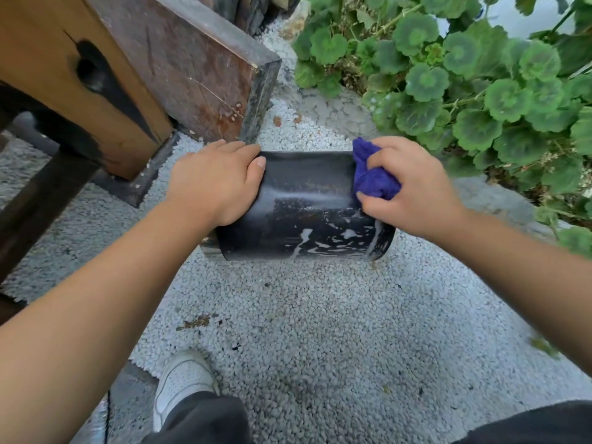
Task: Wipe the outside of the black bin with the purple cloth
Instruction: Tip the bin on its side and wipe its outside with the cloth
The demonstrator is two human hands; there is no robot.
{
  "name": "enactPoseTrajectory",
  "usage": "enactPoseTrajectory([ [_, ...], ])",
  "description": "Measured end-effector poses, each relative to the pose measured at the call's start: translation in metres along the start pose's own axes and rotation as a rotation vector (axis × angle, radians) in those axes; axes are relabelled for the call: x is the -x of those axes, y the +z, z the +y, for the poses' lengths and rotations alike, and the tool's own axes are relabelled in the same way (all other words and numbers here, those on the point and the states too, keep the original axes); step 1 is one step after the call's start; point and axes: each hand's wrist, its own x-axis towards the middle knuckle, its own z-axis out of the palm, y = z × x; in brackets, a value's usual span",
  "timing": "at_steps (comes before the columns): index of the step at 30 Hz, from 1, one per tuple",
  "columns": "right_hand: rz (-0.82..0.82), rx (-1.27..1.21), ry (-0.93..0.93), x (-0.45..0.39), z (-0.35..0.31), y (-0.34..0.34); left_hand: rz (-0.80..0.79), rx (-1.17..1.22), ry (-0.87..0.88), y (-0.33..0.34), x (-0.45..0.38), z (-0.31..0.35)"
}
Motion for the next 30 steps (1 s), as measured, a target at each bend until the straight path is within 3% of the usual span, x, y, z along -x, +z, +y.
enactPoseTrajectory([
  [6, 0.021, 0.026, -0.091, -0.035, -0.066, 0.042, 0.141, 0.055, 0.011, -0.001, 0.002, 0.001],
  [10, -0.097, -0.009, -0.176, -0.051, -0.100, 0.064, 0.223, 0.232, 0.008, -0.001, 0.000, -0.003],
  [14, -0.107, 0.043, -0.120, -0.047, -0.077, 0.046, 0.335, 0.294, 0.094, -0.005, 0.001, -0.006],
  [17, -0.111, 0.035, -0.031, -0.037, -0.040, 0.023, 0.372, 0.210, 0.093, -0.002, 0.003, -0.008],
  [21, 0.024, 0.009, 0.049, -0.012, 0.002, 0.005, 0.416, 0.074, 0.060, -0.001, 0.004, -0.006],
  [26, 0.207, -0.104, 0.156, -0.012, 0.000, 0.026, 0.294, 0.084, 0.070, -0.006, 0.006, -0.008],
  [30, 0.219, -0.183, 0.236, -0.024, 0.010, 0.028, 0.214, 0.003, 0.128, 0.010, 0.033, -0.023],
])
